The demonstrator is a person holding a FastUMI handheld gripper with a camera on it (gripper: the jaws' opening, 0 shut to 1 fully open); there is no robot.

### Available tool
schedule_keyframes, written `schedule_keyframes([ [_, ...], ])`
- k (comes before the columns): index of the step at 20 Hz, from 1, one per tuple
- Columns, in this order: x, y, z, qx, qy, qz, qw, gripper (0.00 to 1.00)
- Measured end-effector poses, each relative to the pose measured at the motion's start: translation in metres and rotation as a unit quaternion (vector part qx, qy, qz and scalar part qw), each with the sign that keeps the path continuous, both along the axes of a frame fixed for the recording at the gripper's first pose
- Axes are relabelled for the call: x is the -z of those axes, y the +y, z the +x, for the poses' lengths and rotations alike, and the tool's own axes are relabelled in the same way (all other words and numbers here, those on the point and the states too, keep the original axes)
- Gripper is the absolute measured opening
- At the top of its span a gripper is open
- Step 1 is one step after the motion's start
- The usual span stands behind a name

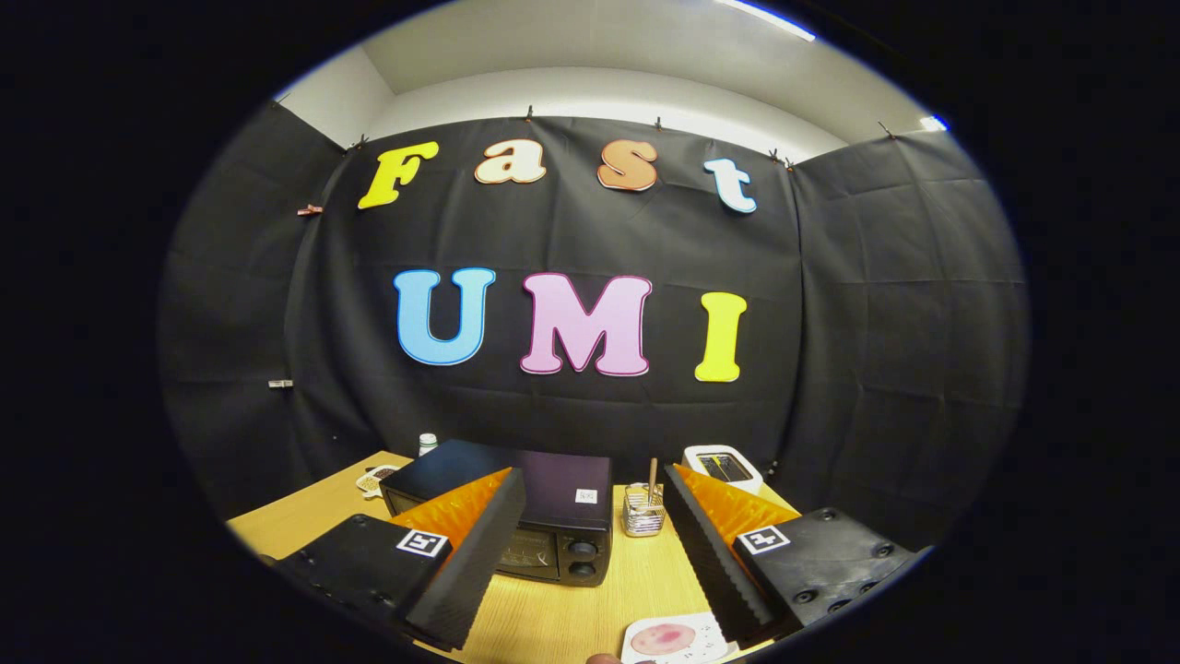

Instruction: Open the toaster oven, put the food inside, and close the toaster oven door.

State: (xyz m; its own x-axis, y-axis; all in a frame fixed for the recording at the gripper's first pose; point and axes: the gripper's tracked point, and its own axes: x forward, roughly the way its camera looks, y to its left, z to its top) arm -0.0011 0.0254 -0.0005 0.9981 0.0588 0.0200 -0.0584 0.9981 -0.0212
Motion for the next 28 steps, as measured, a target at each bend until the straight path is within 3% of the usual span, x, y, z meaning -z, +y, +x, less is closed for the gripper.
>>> schedule_keyframes([
  [6,0.008,0.024,0.011,-0.01,0.011,0.006,1.0,0.98],
  [17,0.054,0.12,0.035,-0.059,0.072,-0.001,0.996,0.98],
  [28,0.132,0.146,0.112,0.011,0.141,-0.005,0.99,0.98],
])
